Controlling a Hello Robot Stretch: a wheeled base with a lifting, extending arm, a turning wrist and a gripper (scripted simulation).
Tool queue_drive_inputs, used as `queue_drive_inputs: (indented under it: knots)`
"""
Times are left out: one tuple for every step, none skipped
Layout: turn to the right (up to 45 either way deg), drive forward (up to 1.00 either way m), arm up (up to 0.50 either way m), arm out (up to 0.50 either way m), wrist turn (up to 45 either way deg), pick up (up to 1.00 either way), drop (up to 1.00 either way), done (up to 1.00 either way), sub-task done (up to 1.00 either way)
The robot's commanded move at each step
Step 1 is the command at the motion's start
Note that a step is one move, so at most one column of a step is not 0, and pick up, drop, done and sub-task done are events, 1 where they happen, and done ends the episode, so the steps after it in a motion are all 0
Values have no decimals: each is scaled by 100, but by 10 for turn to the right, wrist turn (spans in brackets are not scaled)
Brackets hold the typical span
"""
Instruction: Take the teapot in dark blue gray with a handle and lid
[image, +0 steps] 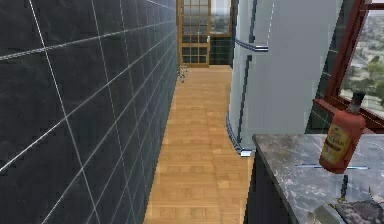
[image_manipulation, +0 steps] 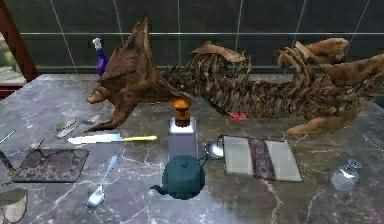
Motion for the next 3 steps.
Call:
queue_drive_inputs:
  knots:
    - [0,0,38,0,0,0,0,0,0]
    - [0,0,0,2,0,0,0,0,0]
    - [0,0,0,0,450,0,0,0,0]
